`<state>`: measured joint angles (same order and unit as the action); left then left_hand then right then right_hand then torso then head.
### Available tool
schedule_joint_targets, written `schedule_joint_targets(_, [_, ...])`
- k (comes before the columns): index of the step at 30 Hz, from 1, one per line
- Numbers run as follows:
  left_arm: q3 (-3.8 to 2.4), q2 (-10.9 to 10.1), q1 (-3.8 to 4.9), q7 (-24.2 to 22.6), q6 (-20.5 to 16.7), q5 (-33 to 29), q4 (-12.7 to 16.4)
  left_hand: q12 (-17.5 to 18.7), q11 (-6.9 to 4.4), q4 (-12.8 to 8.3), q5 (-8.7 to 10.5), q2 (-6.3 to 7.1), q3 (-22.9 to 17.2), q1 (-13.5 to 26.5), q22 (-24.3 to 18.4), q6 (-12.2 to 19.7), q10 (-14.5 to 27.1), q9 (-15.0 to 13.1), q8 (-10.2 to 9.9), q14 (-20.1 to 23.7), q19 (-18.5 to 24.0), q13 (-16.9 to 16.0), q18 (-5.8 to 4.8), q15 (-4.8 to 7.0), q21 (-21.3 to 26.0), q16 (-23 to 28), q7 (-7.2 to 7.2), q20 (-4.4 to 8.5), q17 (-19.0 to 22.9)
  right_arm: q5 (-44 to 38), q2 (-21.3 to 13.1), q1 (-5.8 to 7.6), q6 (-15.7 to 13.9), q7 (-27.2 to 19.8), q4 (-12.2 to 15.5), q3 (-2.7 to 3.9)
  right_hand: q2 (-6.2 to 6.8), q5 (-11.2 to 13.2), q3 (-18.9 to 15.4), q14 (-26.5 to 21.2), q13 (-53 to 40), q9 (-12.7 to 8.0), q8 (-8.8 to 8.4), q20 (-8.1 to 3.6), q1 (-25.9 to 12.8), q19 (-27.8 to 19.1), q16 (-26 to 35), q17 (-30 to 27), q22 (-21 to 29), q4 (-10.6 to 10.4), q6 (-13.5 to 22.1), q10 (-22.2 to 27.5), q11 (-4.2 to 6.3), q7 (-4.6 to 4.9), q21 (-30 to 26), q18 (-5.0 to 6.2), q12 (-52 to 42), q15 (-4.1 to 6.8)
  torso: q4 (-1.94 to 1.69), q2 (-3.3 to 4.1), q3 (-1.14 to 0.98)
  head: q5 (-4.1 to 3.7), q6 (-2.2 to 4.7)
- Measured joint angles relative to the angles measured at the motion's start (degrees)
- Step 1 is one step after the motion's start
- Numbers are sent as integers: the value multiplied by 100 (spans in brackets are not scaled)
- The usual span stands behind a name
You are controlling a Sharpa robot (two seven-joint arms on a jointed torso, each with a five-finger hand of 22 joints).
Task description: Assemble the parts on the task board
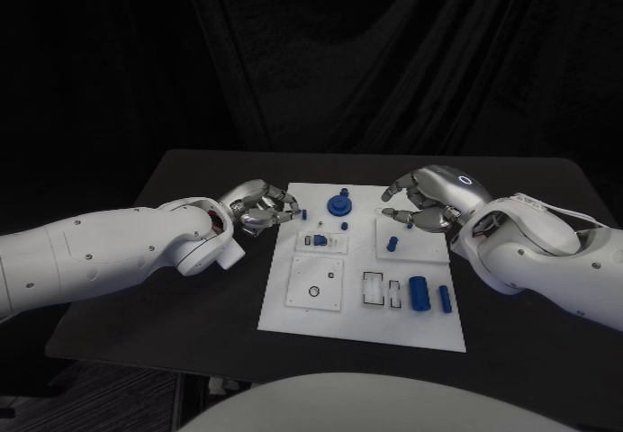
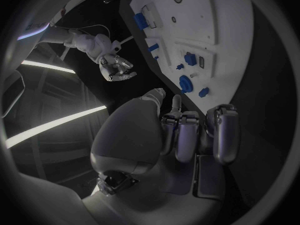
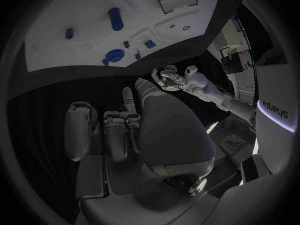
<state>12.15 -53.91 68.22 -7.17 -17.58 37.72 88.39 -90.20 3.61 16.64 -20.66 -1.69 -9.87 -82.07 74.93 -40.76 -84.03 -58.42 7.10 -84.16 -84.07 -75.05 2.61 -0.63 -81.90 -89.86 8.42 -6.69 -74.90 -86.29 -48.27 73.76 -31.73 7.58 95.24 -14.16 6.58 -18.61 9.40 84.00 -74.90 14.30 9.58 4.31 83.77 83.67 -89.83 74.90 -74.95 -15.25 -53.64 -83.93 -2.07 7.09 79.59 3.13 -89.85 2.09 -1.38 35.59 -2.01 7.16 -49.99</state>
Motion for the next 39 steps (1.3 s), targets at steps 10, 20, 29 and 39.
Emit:
schedule_joint_targets(10, [-2,-290,0,-395,156,-410,300,18,0,-46,-487,65,100,10,0,-218,0,510,58,20,20,14,0,-21,-167,0,-9,-20,0,-422,541,-277,-61,301,-154,-1,53,-25,-31,-5,0,-67,-139,19,-53,19,0,0,1,-31,160,-20,-20,32,177,-5,0,-36,-50,44,66,-79,1])
schedule_joint_targets(20, [-2,-452,3,-462,-139,-387,491,16,0,-45,-744,23,100,-33,-1,-318,0,720,134,20,20,-5,0,-21,-284,0,-33,-20,0,-577,1023,-440,105,566,-441,3,82,-65,-63,-6,0,-130,-271,40,-24,40,0,0,2,1,363,-19,-61,75,273,-92,0,-78,-166,133,224,-259,0])
schedule_joint_targets(29, [-1,-512,3,-420,-360,-141,538,16,0,-45,-772,33,99,-43,-1,-318,0,761,155,20,20,-1,0,-20,-284,0,-33,-20,0,-623,1339,-580,262,669,-732,11,87,7,-94,-6,0,-136,-271,40,-29,40,0,0,2,2,382,-7,-73,95,273,-91,0,-78,-238,216,410,-259,-1])
schedule_joint_targets(39, [0,-459,3,-312,-380,8,501,16,0,-45,-793,45,100,-55,-1,-318,0,779,155,20,20,2,0,-20,-284,0,-33,-19,0,-639,1598,-683,333,678,-952,40,102,246,-150,-6,-4,-148,-295,81,-109,38,0,0,2,-8,424,1,-81,96,311,-91,0,-119,-295,287,555,-354,-1])
